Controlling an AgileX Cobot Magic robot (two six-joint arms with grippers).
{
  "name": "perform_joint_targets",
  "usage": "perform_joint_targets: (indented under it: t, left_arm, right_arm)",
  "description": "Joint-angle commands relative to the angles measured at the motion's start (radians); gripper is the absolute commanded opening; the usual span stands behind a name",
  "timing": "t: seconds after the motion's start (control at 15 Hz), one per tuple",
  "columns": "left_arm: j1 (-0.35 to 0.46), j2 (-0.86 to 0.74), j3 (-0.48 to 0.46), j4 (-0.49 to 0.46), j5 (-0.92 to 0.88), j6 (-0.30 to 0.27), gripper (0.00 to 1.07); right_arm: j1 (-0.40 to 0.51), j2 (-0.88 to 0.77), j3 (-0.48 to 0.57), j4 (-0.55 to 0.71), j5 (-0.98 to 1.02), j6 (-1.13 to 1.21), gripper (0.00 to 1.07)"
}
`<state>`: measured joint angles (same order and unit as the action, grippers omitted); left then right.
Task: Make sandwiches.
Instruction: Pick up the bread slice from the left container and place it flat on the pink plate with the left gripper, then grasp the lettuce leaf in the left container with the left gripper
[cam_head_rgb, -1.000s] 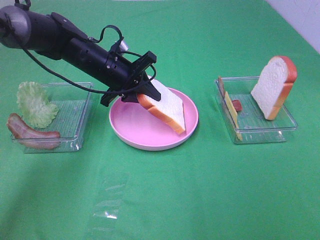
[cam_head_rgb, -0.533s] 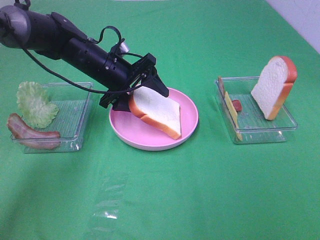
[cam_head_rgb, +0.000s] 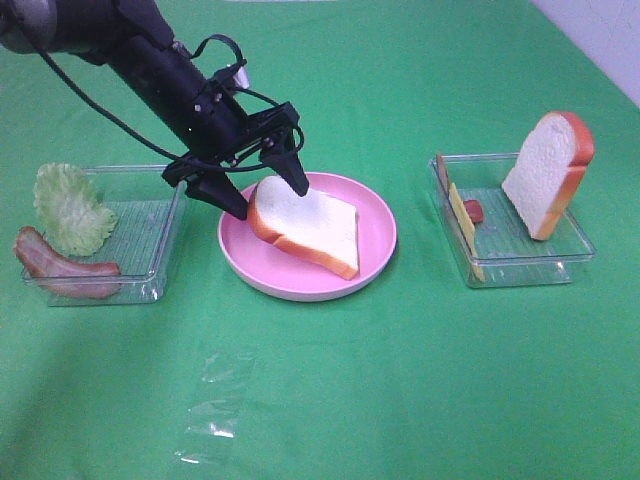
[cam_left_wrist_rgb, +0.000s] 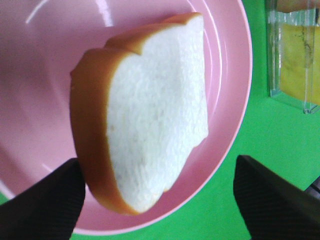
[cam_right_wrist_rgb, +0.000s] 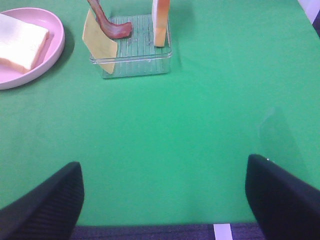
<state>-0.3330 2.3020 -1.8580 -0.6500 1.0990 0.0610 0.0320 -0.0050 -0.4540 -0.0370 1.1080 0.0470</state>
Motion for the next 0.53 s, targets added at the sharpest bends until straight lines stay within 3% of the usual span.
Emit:
perform_joint_targets:
  t: [0.07, 0.27, 0.4, 0.53]
  left_arm:
    - [-0.006, 0.001, -0.099, 0.098, 0.134, -0.069, 0.75]
    - [-0.006, -0.009, -0.190, 0.246, 0.225, -0.170, 0.75]
    - [-0.006, -0.053, -0.193, 0.292, 0.223, -0.187, 0.76]
    - [-0.004, -0.171, -0.146, 0.447, 0.223, -0.193, 0.76]
  right_arm:
    - [0.000, -0.026, 0.002, -0.003, -0.009, 0.009, 0.84]
    - [0.000, -0.026, 0.002, -0.003, -0.009, 0.009, 0.84]
    - [0.000, -0.026, 0.002, -0.003, -0.009, 0.009, 0.84]
    - [0.000, -0.026, 0.002, -0.003, -0.009, 0.009, 0.84]
